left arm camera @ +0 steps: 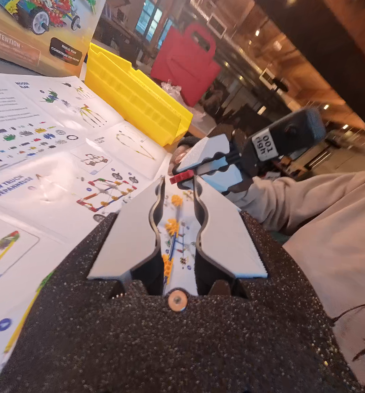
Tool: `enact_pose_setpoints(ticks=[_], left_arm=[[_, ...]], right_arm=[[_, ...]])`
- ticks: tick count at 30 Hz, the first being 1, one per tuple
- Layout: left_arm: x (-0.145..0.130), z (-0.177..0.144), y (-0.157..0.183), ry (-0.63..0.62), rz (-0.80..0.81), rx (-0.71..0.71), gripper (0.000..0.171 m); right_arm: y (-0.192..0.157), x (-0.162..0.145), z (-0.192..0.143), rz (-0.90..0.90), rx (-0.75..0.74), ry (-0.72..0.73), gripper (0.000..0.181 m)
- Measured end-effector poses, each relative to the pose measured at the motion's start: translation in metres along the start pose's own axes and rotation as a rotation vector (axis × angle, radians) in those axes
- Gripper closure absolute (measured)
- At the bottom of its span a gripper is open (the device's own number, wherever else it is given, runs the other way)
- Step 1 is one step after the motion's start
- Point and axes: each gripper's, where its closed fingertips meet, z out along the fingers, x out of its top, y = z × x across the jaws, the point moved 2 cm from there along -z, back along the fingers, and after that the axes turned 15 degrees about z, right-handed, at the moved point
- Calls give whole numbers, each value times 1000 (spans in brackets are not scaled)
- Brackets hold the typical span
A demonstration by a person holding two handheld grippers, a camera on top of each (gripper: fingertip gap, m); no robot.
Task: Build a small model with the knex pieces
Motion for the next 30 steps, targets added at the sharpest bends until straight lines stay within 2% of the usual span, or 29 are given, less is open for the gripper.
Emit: enact_pose_setpoints(ticks=[4,8,12,15,18,22,26,30], left_arm=[[-10,-9,-1,-145,229,52,153],[-22,-11,0,-246,366,69,162],[-36,-10,2,-353,459,71,167],[-41,-8,6,-372,459,49,167],[-38,-8,0,-343,395,75,168],[-24,-12,-13,-219,240,112,168],[-12,-14,-19,-89,94,100,168],[-11,-12,-17,-45,38,68,168]], right_arm=[[-7,-8,4,73,84,-56,176],[-13,-21,10,154,197,-153,176],[-18,-34,10,270,411,-294,176],[-20,-38,6,353,556,-370,176],[-12,-36,10,416,586,-347,176],[5,-28,16,520,530,-221,174],[18,-20,14,598,512,-129,175],[22,-13,12,673,529,-70,175]])
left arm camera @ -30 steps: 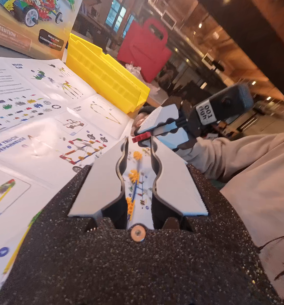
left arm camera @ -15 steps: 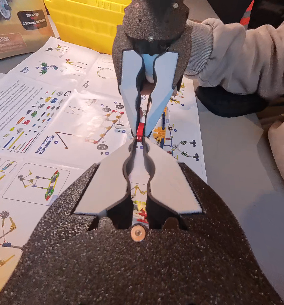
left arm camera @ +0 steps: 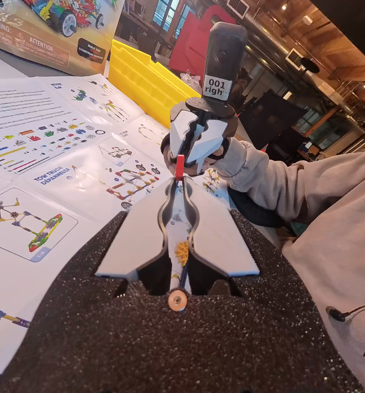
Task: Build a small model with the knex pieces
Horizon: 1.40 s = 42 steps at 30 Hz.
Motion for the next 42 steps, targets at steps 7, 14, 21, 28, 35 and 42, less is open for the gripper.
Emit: enact_pose_setpoints(ticks=[7,14,21,28,35,42], left_arm=[[-6,12,7,-15,-7,-17,167],[-7,19,17,-6,-2,-41,168],[-23,28,24,-151,131,-16,165],[-56,26,5,-437,447,135,146],[-82,21,-3,-636,446,111,138],[-89,18,2,-706,509,92,163]], right_arm=[[-4,4,-3,63,39,20,175],[-12,-9,-9,67,86,-34,170],[-14,-29,-20,-9,84,-157,176],[15,-54,-54,74,8,-301,176],[37,-54,-63,110,-87,-303,176],[44,-53,-61,153,-129,-291,176]])
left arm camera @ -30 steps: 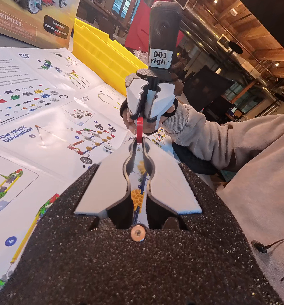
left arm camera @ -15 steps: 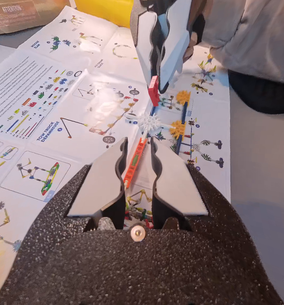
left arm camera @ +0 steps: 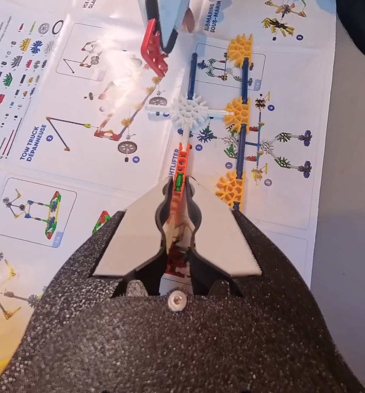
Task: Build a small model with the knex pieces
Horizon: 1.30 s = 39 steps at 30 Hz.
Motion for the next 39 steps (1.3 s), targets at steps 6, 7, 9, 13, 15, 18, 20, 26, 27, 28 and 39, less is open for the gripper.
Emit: enact_pose_setpoints(ticks=[6,7,9,13,15,18,20,26,27,28,39], left_arm=[[1,-5,16,-4,113,-62,164],[1,-5,20,7,133,-87,164],[1,-8,30,29,171,-148,164],[0,-13,44,37,177,-239,163],[-1,-17,45,35,165,-255,163],[17,-25,35,151,98,-230,154],[38,-27,21,254,22,-176,155],[75,-8,-1,361,-96,-93,153],[76,-5,-2,361,-102,-88,158],[77,-3,-1,360,-112,-99,160],[71,7,5,359,-472,-331,168]], right_arm=[[-1,-1,7,25,-6,-11,176],[-2,-1,7,26,-3,-12,176],[-4,-1,7,27,-6,-16,176],[-14,-1,5,67,-18,16,175],[-24,-4,6,104,-22,48,175],[-35,-11,7,160,-21,123,176],[-41,-13,8,211,9,182,175],[-50,-14,8,279,96,221,175],[-51,-15,8,287,120,219,175],[-51,-15,8,293,129,217,175],[-38,-15,2,-46,-100,215,164]])
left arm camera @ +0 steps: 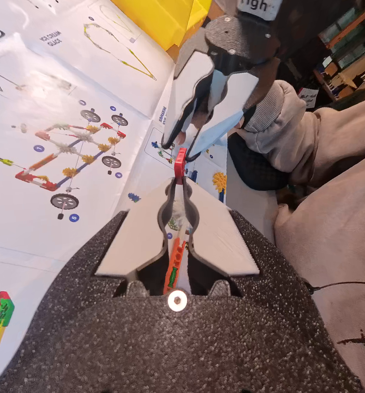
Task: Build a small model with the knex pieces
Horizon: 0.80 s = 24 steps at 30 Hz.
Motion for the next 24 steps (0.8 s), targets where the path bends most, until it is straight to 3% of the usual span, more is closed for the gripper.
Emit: enact_pose_setpoints(ticks=[5,10,16,20,24], left_arm=[[-5,-2,-7,2,-97,-5,168],[-5,-1,-6,9,-133,-32,168],[-5,0,-2,14,-151,-58,168],[-7,-1,-1,-3,-124,-57,166],[-11,-7,-5,-78,10,13,166]], right_arm=[[-6,-1,-3,-534,-200,-4,141],[-10,-7,8,-756,-282,-44,140],[-11,-12,12,-782,-279,-76,160],[-9,-14,11,-650,-197,-92,171],[3,-22,17,-532,-119,-210,176]])
